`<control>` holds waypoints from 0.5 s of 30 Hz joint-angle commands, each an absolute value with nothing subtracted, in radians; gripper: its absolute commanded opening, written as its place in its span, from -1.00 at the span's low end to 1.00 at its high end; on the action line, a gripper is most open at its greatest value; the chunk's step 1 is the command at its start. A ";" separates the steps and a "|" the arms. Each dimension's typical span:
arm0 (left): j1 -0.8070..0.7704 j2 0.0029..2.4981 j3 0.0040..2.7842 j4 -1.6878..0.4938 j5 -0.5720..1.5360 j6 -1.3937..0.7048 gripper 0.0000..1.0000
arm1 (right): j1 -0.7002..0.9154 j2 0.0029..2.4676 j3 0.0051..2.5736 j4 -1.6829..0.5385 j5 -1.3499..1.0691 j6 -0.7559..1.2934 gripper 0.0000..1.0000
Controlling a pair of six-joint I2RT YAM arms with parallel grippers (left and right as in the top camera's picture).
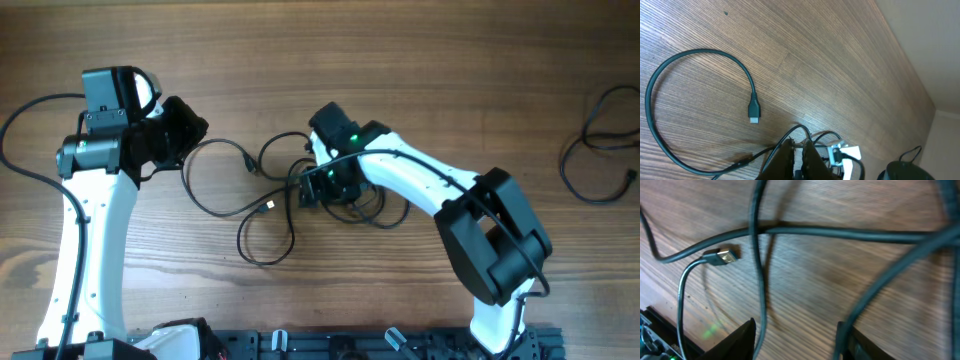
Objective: Untangle cables
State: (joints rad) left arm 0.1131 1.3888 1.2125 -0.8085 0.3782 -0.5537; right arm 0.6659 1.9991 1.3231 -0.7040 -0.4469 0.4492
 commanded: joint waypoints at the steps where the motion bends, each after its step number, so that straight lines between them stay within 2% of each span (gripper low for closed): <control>1: 0.117 1.396 1.210 -0.810 0.365 -0.530 -0.79 | 0.693 2.011 1.315 -0.688 -0.440 0.500 -0.28; 2: 0.117 1.396 1.210 -0.813 0.365 -0.531 -0.79 | 0.693 2.010 1.317 -0.685 -0.438 0.499 -0.67; 4: 0.110 1.396 1.210 -0.817 0.366 -0.531 -0.78 | 0.683 1.992 1.357 -0.730 -0.433 0.440 -0.85; 10: 0.069 1.396 1.210 -0.815 0.365 -0.531 -0.79 | 0.609 1.728 1.704 -0.953 -0.354 0.340 -0.91; 15: 0.069 1.396 1.210 -0.813 0.365 -0.531 -0.78 | 0.482 1.536 1.914 -0.977 -0.358 0.352 -0.91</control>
